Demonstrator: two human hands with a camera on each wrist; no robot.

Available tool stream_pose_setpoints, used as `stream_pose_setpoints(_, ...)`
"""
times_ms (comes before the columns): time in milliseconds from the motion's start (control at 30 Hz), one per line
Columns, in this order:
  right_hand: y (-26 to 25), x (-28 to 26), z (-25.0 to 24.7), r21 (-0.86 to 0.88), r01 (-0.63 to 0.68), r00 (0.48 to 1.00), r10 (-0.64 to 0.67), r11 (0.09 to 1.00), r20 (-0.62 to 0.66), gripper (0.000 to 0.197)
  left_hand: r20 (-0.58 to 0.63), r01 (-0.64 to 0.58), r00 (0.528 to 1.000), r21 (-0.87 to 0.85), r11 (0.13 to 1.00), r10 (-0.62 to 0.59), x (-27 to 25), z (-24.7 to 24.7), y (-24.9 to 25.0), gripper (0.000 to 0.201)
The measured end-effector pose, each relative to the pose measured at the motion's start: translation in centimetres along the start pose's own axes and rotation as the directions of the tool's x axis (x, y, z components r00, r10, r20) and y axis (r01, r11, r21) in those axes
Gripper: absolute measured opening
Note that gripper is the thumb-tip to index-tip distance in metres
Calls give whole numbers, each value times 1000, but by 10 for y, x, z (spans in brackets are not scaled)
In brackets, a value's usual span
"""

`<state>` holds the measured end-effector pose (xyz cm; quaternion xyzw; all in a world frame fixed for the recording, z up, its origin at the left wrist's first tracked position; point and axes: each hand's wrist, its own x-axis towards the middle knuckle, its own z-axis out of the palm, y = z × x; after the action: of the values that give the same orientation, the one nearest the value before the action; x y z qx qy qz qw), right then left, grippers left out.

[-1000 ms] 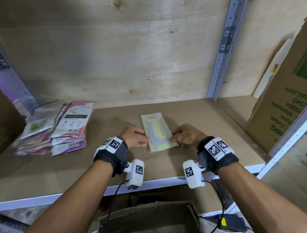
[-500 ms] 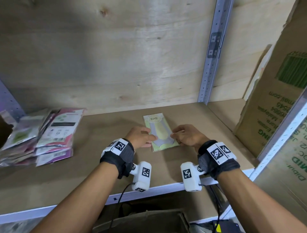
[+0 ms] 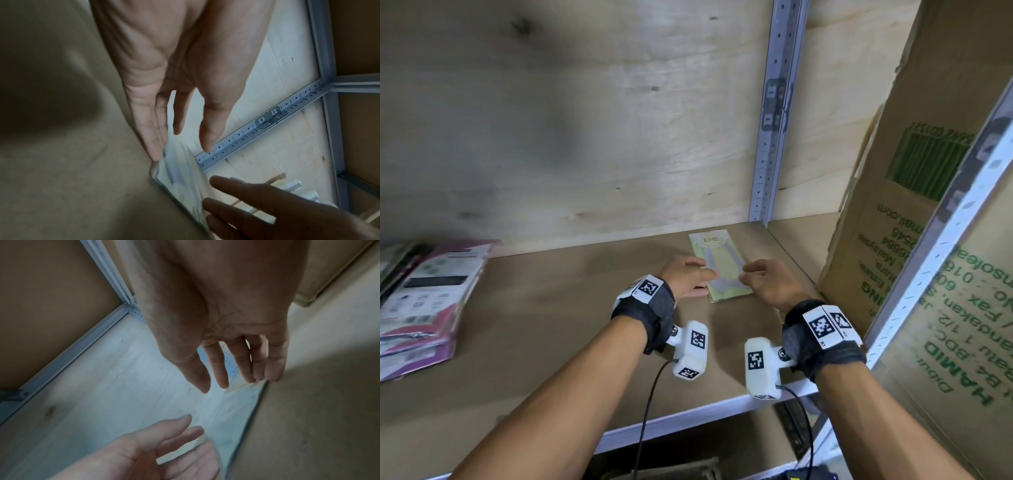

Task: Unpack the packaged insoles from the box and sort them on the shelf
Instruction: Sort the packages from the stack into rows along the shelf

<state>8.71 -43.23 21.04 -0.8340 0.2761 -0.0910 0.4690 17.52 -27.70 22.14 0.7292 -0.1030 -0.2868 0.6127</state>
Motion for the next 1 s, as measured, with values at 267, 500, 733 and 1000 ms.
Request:
stream_pose_setpoints(267, 6, 8, -13, -31, 7, 1000, -8, 999, -8, 37, -2, -3, 1000, -6, 1000, 3, 21, 22, 7, 47)
stream_pose_setpoints(500, 3, 4, -19, -65, 34, 999, -36, 997, -40, 27, -46, -36, 998, 1, 999, 36, 20, 10, 1, 29)
stream_pose_setpoints(733, -31, -26, 4, 20, 139, 988, -141, 990, 68, 16, -126, -102, 986, 73, 992, 111, -40, -70, -14, 12)
stream_pose_setpoints(1000, -78, -77, 75, 187, 193, 903, -249, 963, 351, 14, -355, -121, 927, 21, 992, 121, -123, -169, -31, 30)
